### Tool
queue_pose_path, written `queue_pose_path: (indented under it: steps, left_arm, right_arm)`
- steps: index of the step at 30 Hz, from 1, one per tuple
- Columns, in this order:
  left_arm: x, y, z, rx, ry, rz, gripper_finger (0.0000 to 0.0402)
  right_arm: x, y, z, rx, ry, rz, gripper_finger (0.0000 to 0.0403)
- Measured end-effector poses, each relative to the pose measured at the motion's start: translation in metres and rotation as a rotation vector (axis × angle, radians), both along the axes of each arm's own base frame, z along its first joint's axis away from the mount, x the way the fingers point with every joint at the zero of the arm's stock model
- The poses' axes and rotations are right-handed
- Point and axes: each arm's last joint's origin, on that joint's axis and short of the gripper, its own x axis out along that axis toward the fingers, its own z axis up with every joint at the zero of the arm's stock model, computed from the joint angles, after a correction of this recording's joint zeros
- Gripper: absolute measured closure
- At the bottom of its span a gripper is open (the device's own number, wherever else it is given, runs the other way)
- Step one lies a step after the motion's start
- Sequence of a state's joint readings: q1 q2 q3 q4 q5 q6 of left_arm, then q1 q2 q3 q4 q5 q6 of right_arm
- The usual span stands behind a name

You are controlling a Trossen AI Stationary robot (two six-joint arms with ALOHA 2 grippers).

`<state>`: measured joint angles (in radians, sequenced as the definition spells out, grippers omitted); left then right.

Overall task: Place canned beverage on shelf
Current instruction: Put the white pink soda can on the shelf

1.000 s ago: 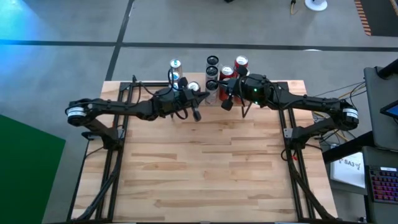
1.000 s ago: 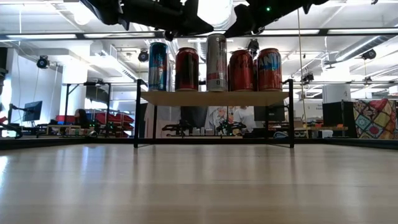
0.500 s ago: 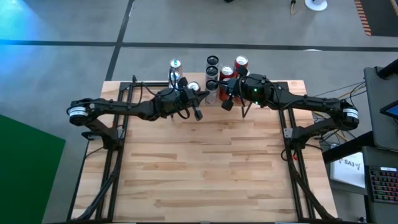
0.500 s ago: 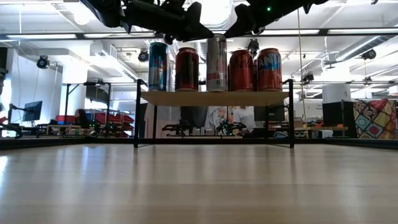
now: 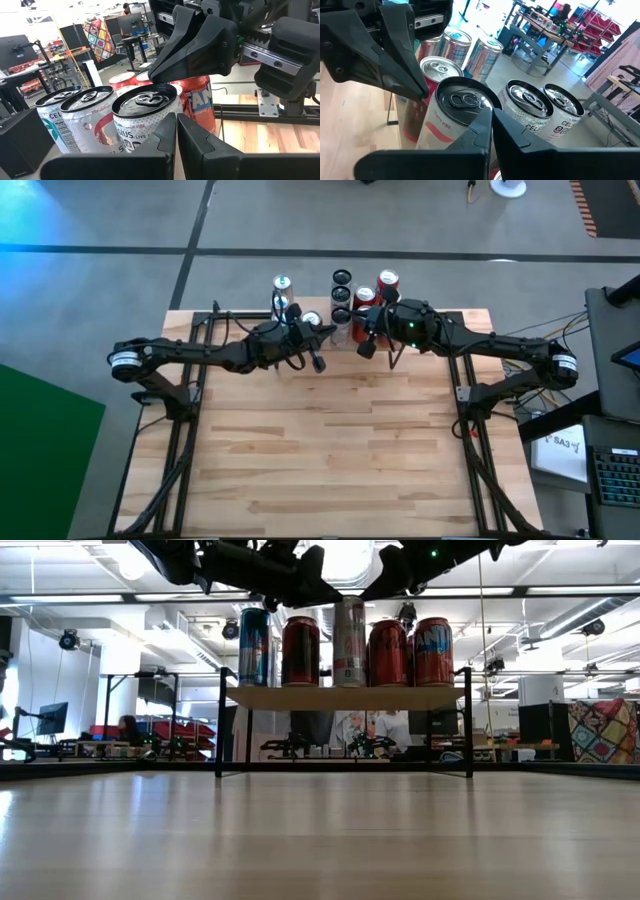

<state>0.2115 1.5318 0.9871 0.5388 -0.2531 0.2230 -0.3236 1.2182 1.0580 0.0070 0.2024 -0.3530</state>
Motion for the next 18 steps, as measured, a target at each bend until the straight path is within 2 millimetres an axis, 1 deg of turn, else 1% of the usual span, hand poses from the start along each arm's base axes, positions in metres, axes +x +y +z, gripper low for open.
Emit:
queue_pose_path:
  steps: [13, 18]
  left_arm:
    - [0.0, 0.0001, 0.0007, 0.001, -0.007, 0.004, 0.0402]
    - [-0.0005, 0.0008, 0.001, 0.001, -0.011, 0.035, 0.0402]
  right_arm:
    - [0.0007, 0.0041, 0.0002, 0.007, -0.001, 0.012, 0.0394]
    - [0.0007, 0.0043, 0.0002, 0.011, -0.004, 0.012, 0.0394]
